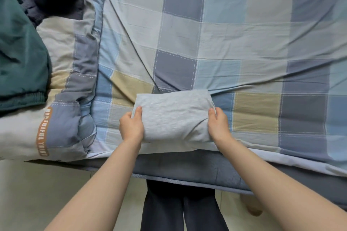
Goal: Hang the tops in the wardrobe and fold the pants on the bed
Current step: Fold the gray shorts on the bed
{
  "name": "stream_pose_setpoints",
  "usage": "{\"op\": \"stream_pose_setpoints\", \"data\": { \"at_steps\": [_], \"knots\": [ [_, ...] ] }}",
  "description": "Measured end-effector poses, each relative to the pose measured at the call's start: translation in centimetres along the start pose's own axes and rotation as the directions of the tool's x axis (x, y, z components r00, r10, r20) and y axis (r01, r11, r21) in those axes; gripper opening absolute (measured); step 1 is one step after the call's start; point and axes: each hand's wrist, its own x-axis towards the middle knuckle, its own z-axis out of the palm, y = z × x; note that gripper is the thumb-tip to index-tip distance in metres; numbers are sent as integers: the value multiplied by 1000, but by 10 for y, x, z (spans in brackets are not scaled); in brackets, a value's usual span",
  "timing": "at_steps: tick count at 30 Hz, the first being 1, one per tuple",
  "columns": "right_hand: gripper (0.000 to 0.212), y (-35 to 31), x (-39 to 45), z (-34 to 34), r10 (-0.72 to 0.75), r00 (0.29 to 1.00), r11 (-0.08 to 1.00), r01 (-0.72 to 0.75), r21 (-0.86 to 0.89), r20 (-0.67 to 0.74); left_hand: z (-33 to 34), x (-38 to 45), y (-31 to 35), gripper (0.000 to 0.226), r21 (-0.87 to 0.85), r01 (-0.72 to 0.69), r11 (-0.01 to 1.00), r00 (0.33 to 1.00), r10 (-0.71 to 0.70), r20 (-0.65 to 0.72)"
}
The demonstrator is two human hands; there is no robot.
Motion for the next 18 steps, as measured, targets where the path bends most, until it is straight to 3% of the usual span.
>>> {"op": "stream_pose_setpoints", "data": {
  "at_steps": [3,8,11,13,15,18],
  "knots": [
    [28,-10,-44,-31,-8,1000,1000,8,1,-12,-24,-44,8,48,-114,-20,993,999,23,30],
    [24,-63,-132,-102,-116,985,992,120,26,-126,-82,-132,73,17,-264,-221,939,971,237,30],
    [17,-102,-182,-143,-176,958,980,193,55,-227,-120,-180,116,25,-361,-357,861,918,395,34],
    [17,-125,-217,-169,-223,925,964,256,71,-309,-146,-208,142,24,-404,-456,793,867,499,1],
    [36,-140,-250,-189,-269,885,939,329,102,-380,-168,-229,158,19,-425,-526,737,822,569,-30],
    [39,-156,-310,-212,-358,776,886,458,75,-519,-203,-261,180,17,-450,-575,684,754,656,33]
  ]
}}
